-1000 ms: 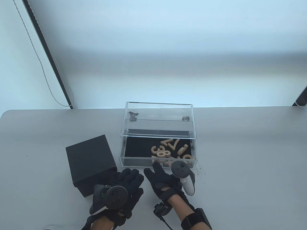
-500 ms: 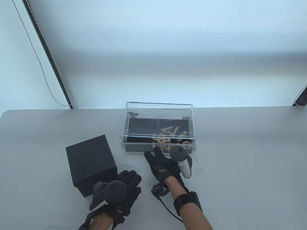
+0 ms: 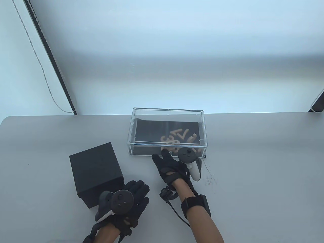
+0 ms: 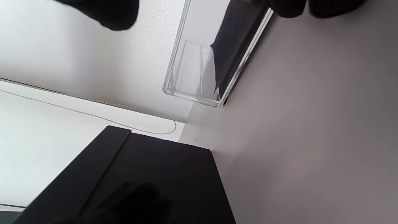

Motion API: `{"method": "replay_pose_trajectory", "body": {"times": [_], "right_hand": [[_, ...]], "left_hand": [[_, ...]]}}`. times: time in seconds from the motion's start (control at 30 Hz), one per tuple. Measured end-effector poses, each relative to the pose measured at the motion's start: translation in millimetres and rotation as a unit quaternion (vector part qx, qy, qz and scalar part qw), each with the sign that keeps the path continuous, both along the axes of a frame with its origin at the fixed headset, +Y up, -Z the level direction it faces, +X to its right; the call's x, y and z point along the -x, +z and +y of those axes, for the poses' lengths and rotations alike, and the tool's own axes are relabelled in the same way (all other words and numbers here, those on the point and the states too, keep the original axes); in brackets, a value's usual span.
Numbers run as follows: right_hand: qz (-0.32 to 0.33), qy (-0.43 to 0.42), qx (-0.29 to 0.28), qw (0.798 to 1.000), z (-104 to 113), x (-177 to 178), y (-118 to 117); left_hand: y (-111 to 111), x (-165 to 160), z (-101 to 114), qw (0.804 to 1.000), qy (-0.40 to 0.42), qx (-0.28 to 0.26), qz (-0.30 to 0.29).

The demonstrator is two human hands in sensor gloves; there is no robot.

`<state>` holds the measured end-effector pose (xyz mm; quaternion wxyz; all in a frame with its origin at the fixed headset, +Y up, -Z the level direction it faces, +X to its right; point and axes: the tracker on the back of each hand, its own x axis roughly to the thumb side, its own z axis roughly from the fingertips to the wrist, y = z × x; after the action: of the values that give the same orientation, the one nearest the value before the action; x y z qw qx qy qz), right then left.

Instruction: Pour number blocks into a drawer

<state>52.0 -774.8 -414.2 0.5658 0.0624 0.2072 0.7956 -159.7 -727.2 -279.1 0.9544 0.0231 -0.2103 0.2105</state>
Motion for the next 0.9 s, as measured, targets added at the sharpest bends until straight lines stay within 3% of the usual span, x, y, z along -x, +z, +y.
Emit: {"method": "replay_pose_trajectory", "body": {"times": [0.4,0.9], "right_hand": [[0.005,0.019,-0.042,0.999,26,-23,40],[0.047,0.033,-0.075,0.996,37,-64,110]], "left_hand": [[1,-1,0,1.0,0.004,-0.011,-0.003],[2,3,-2,1.0,0.015,-0.005,0.009]]}}
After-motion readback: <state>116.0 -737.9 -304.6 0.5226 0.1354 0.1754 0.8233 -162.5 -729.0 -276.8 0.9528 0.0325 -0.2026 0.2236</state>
